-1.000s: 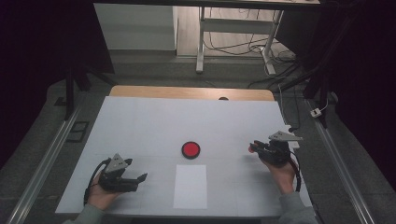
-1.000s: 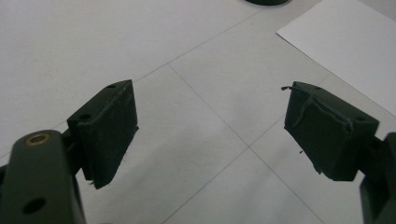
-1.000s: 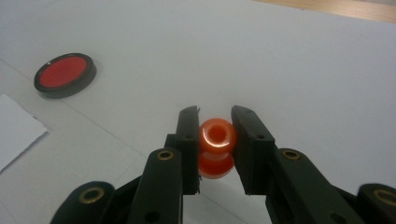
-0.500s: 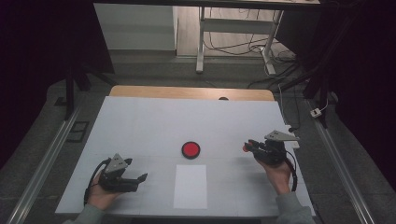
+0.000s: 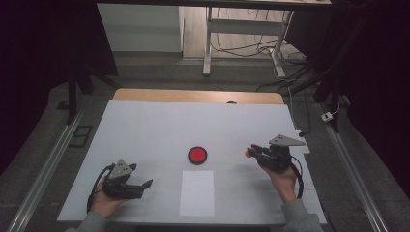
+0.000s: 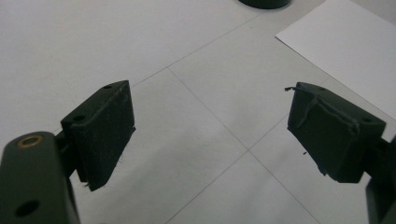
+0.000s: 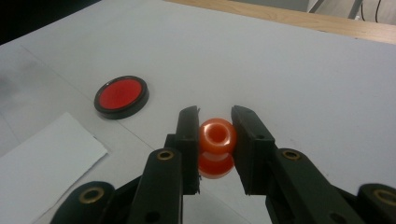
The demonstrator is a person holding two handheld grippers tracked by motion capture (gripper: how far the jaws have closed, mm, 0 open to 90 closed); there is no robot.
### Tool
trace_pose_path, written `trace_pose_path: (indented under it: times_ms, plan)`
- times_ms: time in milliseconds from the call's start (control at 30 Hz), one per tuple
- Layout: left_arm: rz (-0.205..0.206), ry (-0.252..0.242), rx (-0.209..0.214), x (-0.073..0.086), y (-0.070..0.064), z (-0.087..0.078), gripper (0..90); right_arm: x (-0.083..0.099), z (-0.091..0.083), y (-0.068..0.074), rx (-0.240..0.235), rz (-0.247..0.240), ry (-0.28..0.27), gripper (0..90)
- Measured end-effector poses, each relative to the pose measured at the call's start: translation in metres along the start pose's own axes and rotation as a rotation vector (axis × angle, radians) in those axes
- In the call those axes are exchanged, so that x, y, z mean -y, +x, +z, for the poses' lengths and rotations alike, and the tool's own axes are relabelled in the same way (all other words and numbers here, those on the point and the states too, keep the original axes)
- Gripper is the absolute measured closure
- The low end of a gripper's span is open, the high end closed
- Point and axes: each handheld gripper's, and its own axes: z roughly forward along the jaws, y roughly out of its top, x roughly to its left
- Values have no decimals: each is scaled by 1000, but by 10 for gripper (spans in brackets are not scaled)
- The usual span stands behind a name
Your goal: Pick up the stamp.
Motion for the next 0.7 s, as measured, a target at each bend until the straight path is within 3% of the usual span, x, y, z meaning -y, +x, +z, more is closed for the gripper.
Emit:
trace_pose_path:
  times_ms: [67,133,700]
  plan:
    - [-1,-1,1,0,0,0,149,-1,0,2,-35,36,-16,722]
    - [-1,-1,1,0,0,0,149,-2,0,2,-42,42,-21,722]
    - [0,0,2,0,0,1,149,-9,7,24,-103,35,-40,722]
